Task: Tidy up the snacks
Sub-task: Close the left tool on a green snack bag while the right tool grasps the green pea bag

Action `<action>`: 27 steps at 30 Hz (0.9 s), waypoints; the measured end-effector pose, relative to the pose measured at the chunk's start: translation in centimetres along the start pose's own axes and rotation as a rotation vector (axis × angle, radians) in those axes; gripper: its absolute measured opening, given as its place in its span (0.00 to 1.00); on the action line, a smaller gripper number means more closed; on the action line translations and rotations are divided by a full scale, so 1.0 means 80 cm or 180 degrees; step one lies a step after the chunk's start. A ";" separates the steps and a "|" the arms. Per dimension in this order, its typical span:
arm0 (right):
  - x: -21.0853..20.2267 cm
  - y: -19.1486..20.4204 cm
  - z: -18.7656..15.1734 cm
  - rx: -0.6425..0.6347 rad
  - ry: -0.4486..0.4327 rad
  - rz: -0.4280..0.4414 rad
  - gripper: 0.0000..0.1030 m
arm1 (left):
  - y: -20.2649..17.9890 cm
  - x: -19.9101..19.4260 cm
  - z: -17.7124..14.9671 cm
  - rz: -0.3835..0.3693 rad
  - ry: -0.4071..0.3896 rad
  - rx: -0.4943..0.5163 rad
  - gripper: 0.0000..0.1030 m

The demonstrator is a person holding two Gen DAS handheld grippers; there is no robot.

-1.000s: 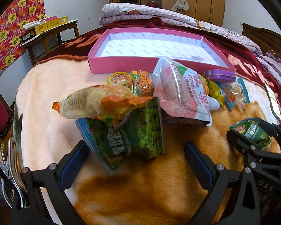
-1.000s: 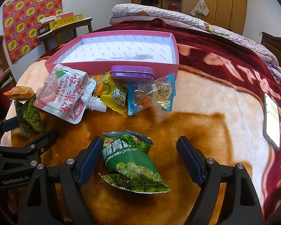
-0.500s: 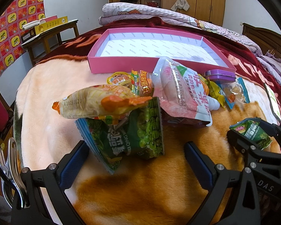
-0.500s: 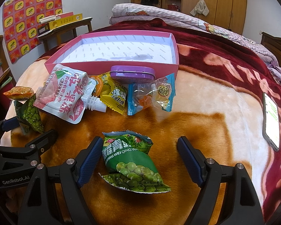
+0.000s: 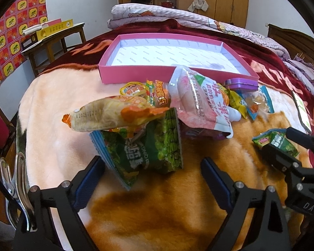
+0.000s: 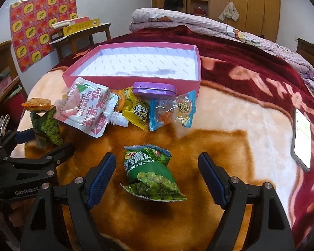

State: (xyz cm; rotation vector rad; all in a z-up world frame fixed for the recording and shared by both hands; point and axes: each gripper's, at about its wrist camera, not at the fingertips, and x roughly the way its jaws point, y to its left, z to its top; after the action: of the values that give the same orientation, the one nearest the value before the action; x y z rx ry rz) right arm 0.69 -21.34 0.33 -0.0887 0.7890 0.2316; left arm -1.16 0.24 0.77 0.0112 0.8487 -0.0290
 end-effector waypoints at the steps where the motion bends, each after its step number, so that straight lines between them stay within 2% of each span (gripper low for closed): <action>1: 0.000 -0.001 -0.001 0.0001 0.0005 0.0012 0.81 | 0.001 -0.003 -0.001 -0.0013 0.0008 0.0007 0.91; 6: -0.004 -0.008 -0.001 0.0045 0.0024 0.0077 0.81 | 0.009 -0.011 0.004 -0.0065 0.0046 0.0016 0.88; 20: -0.025 -0.015 -0.006 -0.0017 0.0031 0.0221 0.81 | 0.055 -0.047 0.010 -0.0110 -0.0007 -0.0150 0.86; 27: -0.022 -0.019 -0.010 -0.0031 0.0071 0.0261 0.80 | 0.048 -0.040 0.011 -0.0283 0.0078 -0.0238 0.84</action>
State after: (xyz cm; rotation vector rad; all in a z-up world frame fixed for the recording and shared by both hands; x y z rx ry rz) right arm -0.73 -23.25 1.02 -0.0684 0.8146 0.3125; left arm -2.51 4.14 3.72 -0.0965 0.8738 -0.0808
